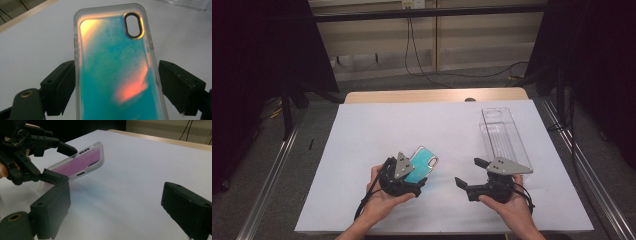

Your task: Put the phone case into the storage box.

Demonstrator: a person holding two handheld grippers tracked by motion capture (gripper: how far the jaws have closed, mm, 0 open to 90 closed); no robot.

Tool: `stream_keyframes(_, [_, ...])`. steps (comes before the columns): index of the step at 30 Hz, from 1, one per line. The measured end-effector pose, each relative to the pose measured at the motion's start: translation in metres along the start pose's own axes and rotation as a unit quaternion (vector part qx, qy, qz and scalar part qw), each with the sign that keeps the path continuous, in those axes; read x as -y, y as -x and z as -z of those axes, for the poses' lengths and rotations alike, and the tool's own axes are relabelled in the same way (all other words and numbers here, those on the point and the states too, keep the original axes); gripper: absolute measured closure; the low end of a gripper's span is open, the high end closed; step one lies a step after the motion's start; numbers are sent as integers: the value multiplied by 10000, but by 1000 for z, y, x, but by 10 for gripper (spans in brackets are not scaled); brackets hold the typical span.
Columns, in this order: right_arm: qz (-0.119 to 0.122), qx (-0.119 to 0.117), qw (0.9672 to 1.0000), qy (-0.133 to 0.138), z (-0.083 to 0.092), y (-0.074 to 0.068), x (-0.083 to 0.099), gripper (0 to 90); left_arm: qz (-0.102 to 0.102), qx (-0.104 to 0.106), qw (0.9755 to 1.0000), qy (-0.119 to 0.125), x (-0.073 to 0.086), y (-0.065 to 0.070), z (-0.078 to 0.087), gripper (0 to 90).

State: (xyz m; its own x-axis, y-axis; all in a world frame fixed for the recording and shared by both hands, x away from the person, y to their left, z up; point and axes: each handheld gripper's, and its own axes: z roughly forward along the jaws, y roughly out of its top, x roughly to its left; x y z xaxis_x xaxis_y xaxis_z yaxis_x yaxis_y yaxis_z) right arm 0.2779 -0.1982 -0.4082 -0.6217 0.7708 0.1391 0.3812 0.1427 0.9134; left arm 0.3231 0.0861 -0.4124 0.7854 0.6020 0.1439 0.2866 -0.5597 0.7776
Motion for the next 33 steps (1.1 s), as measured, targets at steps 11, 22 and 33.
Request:
stream_keyframes(11, [-95,-172,9991,-388,-19,-1,-16,122,-152,-348,9993,52,-4,10,-3,167])
stream_keyframes(22, [-386,-283,9977,-484,-30,4,-32,144,-297,-555,9979,155,-10,15,-4,167])
stream_keyframes(33, [-522,-44,9968,-596,-28,15,-47,232,-396,-699,9962,328,-17,17,-11,167])
